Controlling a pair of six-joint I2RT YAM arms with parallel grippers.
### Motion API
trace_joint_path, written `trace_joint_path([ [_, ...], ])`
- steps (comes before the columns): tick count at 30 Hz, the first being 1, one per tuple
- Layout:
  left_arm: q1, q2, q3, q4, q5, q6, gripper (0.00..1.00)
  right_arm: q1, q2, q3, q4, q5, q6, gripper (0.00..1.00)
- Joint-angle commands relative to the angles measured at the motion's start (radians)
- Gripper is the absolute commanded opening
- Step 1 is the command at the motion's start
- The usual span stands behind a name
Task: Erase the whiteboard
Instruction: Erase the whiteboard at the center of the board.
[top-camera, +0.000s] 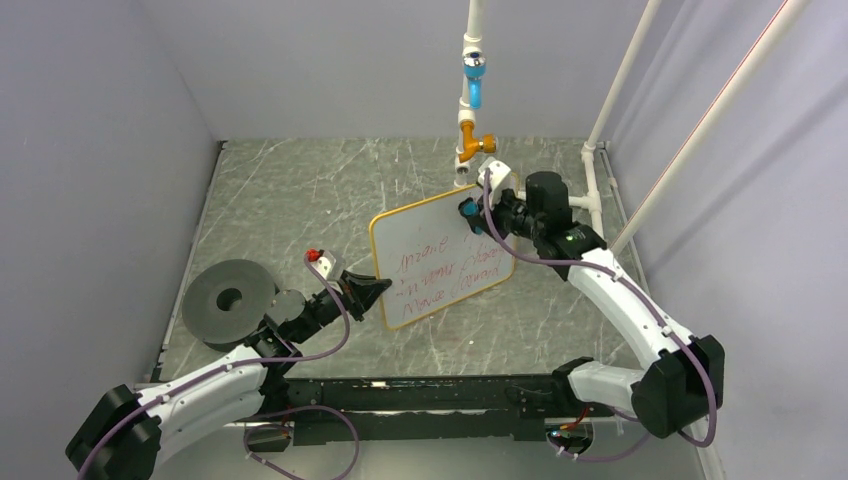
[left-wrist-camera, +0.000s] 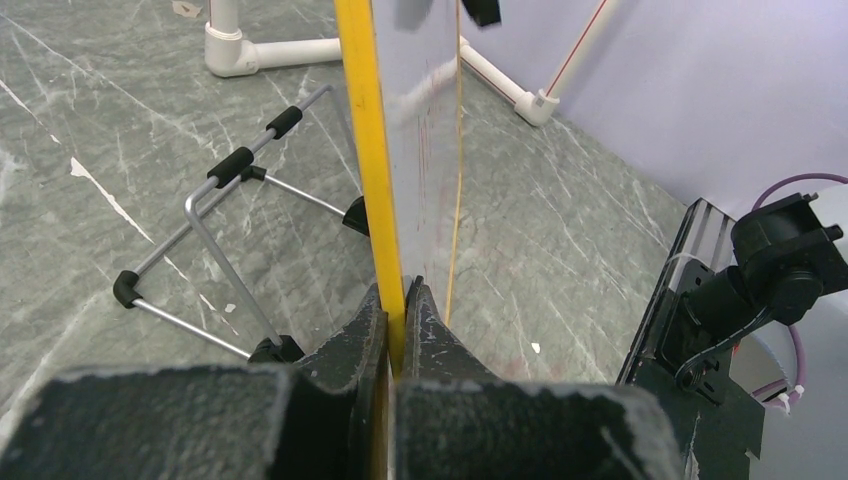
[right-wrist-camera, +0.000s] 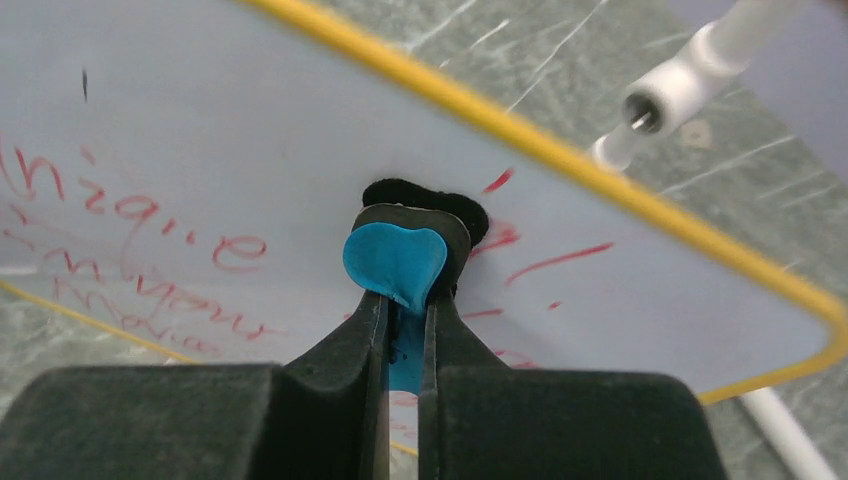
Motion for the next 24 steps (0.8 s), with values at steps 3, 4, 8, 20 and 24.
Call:
trace_joint_path([
  [3, -0.018, -0.002, 0.002, -0.039, 0.096, 0.081, 0.0, 0.044, -0.008, -0.07, -0.002, -0.124, -0.037, 0.0],
  [4, -0.018, 0.001, 0.003, -0.037, 0.096, 0.08, 0.0, 0.054, 0.001, -0.047, -0.014, -0.157, -0.035, 0.0],
  [8, -0.017, 0.011, 0.003, -0.031, 0.098, 0.072, 0.0, 0.049, 0.032, 0.065, -0.005, -0.134, 0.018, 0.0],
  [20, -0.019, 0.015, 0.011, -0.038, 0.1, 0.084, 0.0, -0.018, -0.038, -0.106, 0.029, -0.022, 0.007, 0.0],
  [24, -0.017, 0.019, 0.015, -0.037, 0.102, 0.085, 0.0, 0.033, -0.024, -0.09, 0.002, -0.139, 0.003, 0.0],
])
